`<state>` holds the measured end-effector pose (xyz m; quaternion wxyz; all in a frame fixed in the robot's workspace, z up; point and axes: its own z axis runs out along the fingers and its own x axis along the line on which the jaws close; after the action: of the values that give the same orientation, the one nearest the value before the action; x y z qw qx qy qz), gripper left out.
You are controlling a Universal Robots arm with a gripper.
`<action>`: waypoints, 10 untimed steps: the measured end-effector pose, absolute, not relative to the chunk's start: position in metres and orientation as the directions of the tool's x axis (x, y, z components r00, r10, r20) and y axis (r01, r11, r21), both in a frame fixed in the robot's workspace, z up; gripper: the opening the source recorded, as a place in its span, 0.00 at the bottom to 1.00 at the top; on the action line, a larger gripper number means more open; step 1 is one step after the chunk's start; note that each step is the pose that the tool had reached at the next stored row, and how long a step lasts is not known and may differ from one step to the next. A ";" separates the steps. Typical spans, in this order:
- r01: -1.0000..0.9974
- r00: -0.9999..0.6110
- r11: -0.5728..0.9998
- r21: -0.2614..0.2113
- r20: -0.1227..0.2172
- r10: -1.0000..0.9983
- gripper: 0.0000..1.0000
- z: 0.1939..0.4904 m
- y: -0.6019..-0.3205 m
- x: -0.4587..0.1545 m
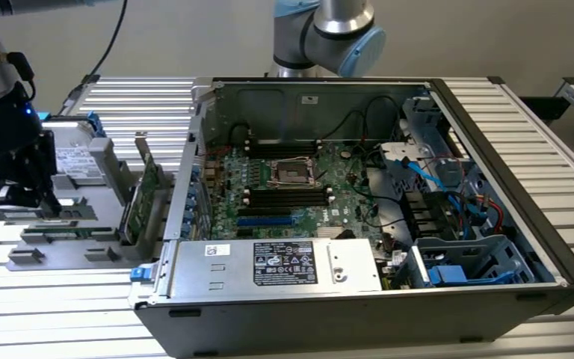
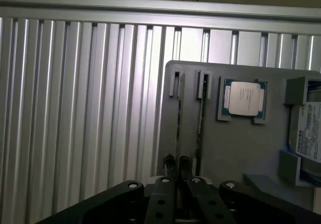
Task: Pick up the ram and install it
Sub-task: 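Pick up the ram and move it above insertion slot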
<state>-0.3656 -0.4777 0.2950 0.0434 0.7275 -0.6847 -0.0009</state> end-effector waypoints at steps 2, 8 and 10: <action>-0.996 0.063 -0.059 0.066 0.058 -0.996 0.13 0.301 -0.477 -0.362; -0.996 0.063 -0.059 0.072 0.058 -0.996 0.13 0.319 -0.475 -0.351; -0.996 0.063 -0.059 0.073 0.058 -0.996 0.13 0.324 -0.474 -0.347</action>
<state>-0.3469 -0.4740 0.3245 0.0464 0.7275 -0.6845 -0.0040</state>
